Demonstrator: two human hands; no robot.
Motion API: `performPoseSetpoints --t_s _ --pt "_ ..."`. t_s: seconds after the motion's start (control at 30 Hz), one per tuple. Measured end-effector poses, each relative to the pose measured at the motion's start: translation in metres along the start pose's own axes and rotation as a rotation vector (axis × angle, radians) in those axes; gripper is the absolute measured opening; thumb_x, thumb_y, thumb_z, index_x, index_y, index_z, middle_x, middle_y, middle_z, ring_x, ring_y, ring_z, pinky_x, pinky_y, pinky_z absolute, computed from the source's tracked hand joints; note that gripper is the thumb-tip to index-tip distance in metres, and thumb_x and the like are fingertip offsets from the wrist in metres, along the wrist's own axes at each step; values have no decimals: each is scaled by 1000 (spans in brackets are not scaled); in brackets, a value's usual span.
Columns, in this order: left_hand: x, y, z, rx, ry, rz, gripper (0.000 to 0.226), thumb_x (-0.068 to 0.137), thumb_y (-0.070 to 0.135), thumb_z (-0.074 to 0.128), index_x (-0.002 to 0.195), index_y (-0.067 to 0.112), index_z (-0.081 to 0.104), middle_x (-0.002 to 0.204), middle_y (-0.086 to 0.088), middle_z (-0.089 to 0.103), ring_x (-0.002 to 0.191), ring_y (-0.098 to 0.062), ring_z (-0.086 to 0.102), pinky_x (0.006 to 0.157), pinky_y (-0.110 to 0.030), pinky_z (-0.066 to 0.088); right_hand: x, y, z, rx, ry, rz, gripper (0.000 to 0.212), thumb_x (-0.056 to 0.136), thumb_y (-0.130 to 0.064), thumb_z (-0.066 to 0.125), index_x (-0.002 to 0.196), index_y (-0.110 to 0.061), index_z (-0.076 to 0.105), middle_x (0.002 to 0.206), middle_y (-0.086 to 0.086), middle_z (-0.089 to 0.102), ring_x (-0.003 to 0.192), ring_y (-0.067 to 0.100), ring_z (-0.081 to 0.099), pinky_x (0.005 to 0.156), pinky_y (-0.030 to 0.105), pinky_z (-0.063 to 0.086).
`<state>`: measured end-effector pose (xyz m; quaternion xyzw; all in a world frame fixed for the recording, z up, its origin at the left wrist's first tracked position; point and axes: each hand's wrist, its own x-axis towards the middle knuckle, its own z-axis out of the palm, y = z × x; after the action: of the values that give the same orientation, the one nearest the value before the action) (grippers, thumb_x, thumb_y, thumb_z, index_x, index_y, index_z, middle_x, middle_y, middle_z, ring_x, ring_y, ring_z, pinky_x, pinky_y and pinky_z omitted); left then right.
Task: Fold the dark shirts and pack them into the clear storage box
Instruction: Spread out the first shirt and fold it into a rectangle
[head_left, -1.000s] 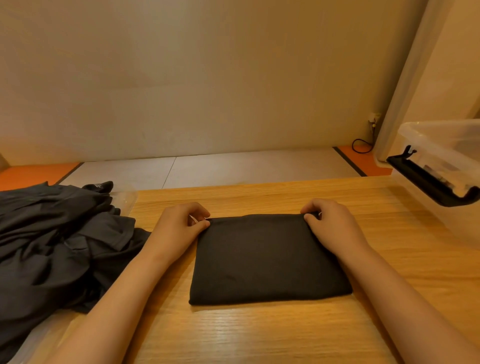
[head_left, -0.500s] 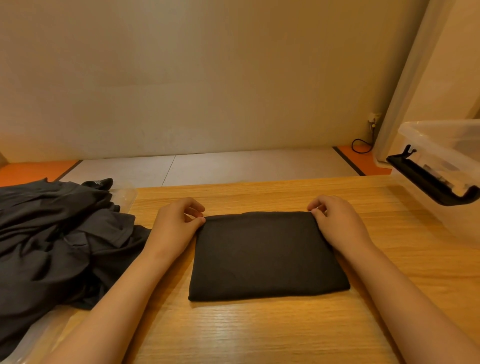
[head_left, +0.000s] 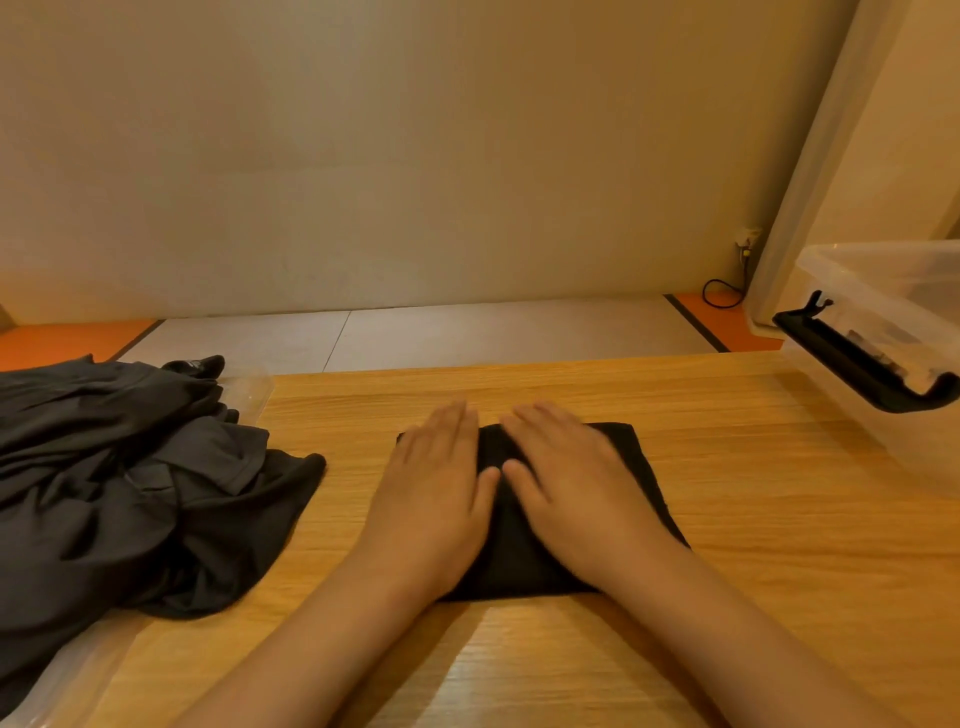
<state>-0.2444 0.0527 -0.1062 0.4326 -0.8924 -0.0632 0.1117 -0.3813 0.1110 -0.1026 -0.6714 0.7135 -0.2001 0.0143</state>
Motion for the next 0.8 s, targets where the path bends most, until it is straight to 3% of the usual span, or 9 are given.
performPoseSetpoints --t_s 0.07,0.2,0.5,0.8 --pt "-1 1 12 24 -103 7 59 104 39 17 154 18 -8 161 2 -14 147 -8 -13 120 -29 -7 -2 -3 14 -75 -163 -5 52 105 -37 19 154 -25 8 161 -9 2 147 6 -7 116 27 -6" --pt "3 -5 20 56 -197 -10 59 103 42 13 152 22 -12 159 7 -19 144 -5 -20 120 -32 -9 0 8 22 -115 -247 25 52 105 -38 13 154 -28 0 161 -11 -8 145 3 -13 117 31 -9" --pt "5 -12 15 33 -227 -20 61 101 50 15 153 30 -11 159 11 -18 144 -3 -19 120 -33 -9 5 27 17 -166 -283 148 55 102 -49 11 152 -36 -6 161 -10 -11 146 8 -16 120 36 -8" --pt "14 -41 10 35 -238 -113 65 98 58 15 153 31 -8 160 7 -15 146 -8 -17 120 -37 -7 11 62 9 -119 -255 316 55 102 -49 13 153 -34 1 162 -8 -5 148 12 -10 119 37 -2"
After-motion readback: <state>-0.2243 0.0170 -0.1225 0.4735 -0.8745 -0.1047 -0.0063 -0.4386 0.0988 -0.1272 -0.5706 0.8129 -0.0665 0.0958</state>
